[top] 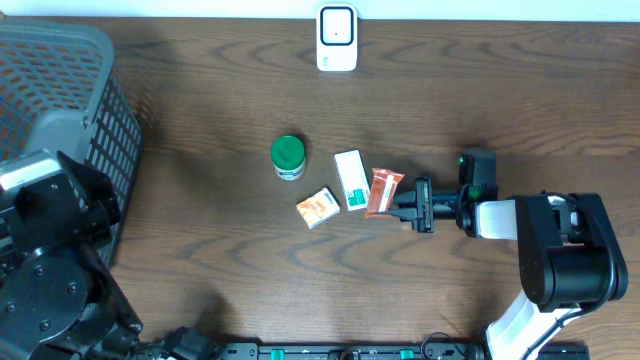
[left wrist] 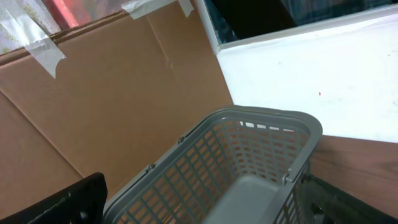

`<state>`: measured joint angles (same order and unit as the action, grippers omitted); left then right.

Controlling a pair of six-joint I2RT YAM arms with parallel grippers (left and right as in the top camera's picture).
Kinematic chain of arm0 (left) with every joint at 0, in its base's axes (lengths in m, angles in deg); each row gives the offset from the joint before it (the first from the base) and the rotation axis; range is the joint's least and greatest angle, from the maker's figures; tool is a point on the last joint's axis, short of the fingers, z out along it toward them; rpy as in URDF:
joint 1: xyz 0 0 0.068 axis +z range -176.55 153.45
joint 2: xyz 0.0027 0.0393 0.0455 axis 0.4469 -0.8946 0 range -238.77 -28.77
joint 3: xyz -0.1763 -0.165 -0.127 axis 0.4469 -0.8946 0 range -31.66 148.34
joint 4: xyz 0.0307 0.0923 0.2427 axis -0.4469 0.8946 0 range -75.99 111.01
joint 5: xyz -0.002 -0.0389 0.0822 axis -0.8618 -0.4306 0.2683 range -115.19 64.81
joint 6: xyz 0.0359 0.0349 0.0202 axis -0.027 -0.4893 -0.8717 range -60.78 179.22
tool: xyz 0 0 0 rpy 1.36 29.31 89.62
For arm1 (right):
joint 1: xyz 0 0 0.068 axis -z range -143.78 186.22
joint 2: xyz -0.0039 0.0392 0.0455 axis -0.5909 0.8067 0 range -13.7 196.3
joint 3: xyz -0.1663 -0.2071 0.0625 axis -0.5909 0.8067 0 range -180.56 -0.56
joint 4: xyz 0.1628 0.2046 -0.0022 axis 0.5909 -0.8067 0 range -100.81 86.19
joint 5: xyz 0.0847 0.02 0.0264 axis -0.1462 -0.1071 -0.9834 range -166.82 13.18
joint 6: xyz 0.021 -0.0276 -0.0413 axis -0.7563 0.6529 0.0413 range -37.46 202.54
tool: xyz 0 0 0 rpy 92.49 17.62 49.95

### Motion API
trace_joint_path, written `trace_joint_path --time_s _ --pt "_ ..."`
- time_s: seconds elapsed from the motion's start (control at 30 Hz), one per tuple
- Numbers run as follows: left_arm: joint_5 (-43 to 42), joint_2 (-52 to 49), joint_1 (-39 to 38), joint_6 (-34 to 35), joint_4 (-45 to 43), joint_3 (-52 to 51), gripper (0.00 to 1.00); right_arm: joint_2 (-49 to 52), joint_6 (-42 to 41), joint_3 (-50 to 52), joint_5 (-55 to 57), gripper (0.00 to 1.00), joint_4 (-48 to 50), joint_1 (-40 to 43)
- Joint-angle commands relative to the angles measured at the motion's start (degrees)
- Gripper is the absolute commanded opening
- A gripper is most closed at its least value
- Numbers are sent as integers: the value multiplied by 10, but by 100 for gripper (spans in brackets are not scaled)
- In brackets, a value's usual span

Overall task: Scan the item barcode
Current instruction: 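Lift the Tora bar with the right gripper and turn it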

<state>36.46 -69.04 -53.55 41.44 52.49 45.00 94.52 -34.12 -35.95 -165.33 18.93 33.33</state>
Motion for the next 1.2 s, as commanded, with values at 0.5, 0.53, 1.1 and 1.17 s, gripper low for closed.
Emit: trace_joint_path --time_s 0.5,0.53,1.1,1.17 --pt "5 2 2 5 -1 -1 98 -202 -9 -139 5 2 -173 -71" --pt "5 2 2 5 -1 -1 98 -203 -9 -139 8 1 -180 -71" --pt "5 2 2 5 -1 -1 98 -203 -9 -139 34 1 -301 -69" --pt "5 2 2 5 -1 -1 98 -203 -9 -139 31 2 -300 -69"
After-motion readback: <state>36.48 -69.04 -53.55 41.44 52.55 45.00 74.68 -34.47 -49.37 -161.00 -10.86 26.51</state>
